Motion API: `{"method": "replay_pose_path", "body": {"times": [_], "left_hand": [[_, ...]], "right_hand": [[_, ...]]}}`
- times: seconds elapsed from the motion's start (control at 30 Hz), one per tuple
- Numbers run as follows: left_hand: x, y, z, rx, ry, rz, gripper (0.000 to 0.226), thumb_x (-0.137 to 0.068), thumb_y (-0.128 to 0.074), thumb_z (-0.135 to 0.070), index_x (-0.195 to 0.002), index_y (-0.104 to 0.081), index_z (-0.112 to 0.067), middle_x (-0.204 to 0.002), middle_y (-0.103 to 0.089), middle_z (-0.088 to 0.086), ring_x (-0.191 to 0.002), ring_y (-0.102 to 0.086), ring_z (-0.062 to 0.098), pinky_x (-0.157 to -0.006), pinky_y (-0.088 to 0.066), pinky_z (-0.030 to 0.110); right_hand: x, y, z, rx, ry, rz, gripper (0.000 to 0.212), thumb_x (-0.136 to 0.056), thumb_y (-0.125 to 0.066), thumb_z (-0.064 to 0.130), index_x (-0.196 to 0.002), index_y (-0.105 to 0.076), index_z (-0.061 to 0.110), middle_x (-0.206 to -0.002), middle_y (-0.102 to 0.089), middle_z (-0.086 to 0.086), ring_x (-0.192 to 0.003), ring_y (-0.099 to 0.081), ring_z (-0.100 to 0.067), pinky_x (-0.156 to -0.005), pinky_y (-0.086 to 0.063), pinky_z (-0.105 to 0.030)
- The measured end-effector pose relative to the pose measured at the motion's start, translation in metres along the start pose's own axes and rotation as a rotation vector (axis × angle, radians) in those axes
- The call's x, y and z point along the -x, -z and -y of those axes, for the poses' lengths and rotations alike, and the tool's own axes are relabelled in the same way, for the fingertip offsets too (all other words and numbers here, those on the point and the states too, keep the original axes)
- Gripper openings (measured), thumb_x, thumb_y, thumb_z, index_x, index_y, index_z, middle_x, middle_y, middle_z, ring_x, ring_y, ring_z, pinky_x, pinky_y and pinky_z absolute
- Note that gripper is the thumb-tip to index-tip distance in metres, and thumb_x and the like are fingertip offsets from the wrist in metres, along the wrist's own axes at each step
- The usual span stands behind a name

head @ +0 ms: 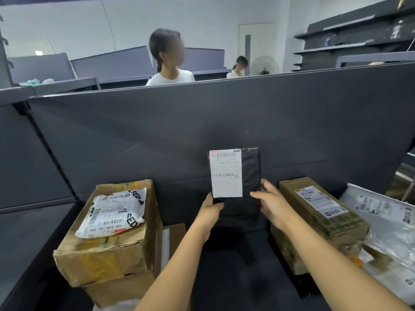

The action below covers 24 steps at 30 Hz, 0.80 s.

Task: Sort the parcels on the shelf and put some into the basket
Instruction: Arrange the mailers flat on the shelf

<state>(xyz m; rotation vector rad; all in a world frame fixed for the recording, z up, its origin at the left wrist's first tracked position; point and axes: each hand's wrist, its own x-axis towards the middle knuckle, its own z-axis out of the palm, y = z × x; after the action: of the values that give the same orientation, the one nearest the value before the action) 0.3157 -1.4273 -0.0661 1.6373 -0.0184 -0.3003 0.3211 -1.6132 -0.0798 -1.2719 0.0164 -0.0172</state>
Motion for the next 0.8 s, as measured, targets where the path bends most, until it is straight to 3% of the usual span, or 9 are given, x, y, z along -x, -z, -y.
{"method": "replay_pose_path", "body": {"times": [0.2,0.37,0.53,0.6,0.7,0.8], "left_hand": [[0.004,-0.006,0.001,-0.04,-0.062,0.005,0.044,-0.095,-0.042,-0.002,-0.126,-0.055,-0.029,-0.116,-0.066,-0.008,-0.106,-0.062,0.009,-0.087,-0.051,0.021],[0.001,-0.002,0.005,-0.037,-0.028,0.009,0.045,-0.095,-0.041,-0.003,-0.129,-0.054,-0.03,-0.121,-0.066,-0.004,-0.112,-0.062,0.016,-0.102,-0.048,0.035],[-0.003,0.008,0.014,-0.001,0.043,-0.025,0.035,-0.096,-0.041,-0.006,-0.115,-0.057,-0.031,-0.114,-0.067,-0.004,-0.106,-0.064,0.017,-0.097,-0.051,0.035],[-0.002,0.013,0.019,0.026,0.07,-0.058,0.032,-0.096,-0.04,-0.007,-0.113,-0.056,-0.03,-0.108,-0.067,-0.006,-0.101,-0.064,0.014,-0.085,-0.054,0.029],[0.004,0.018,0.027,0.035,0.108,-0.122,0.031,-0.099,-0.038,-0.012,-0.125,-0.049,-0.024,-0.106,-0.062,-0.008,-0.095,-0.061,0.01,-0.072,-0.049,0.023],[0.011,0.024,0.042,-0.02,0.165,-0.238,0.04,-0.1,-0.036,-0.014,-0.14,-0.035,-0.02,-0.124,-0.056,0.004,-0.107,-0.055,0.02,-0.088,-0.046,0.032]], "right_hand": [[0.0,0.005,-0.003,0.056,-0.02,-0.058,0.048,-0.089,-0.048,-0.007,-0.125,-0.058,0.023,-0.118,-0.069,0.0,-0.108,-0.064,-0.019,-0.083,-0.05,-0.032],[0.001,-0.001,-0.003,0.05,-0.048,-0.065,0.044,-0.09,-0.045,-0.008,-0.116,-0.061,0.024,-0.117,-0.069,-0.002,-0.108,-0.065,-0.019,-0.086,-0.051,-0.035],[-0.001,-0.013,-0.006,0.084,-0.063,-0.054,0.04,-0.09,-0.046,-0.007,-0.114,-0.062,0.019,-0.112,-0.071,-0.003,-0.104,-0.066,-0.022,-0.093,-0.05,-0.04],[-0.004,-0.019,-0.01,0.09,-0.07,-0.046,0.037,-0.089,-0.048,-0.007,-0.107,-0.065,0.021,-0.107,-0.072,-0.003,-0.101,-0.067,-0.022,-0.089,-0.052,-0.039],[-0.009,-0.029,-0.024,0.169,-0.123,-0.024,0.031,-0.091,-0.05,-0.001,-0.104,-0.062,0.025,-0.105,-0.071,0.0,-0.099,-0.066,-0.02,-0.085,-0.054,-0.038],[-0.008,-0.039,-0.048,0.294,-0.223,-0.007,0.025,-0.091,-0.054,0.006,-0.103,-0.062,0.027,-0.101,-0.07,0.001,-0.094,-0.066,-0.02,-0.086,-0.053,-0.043]]}}
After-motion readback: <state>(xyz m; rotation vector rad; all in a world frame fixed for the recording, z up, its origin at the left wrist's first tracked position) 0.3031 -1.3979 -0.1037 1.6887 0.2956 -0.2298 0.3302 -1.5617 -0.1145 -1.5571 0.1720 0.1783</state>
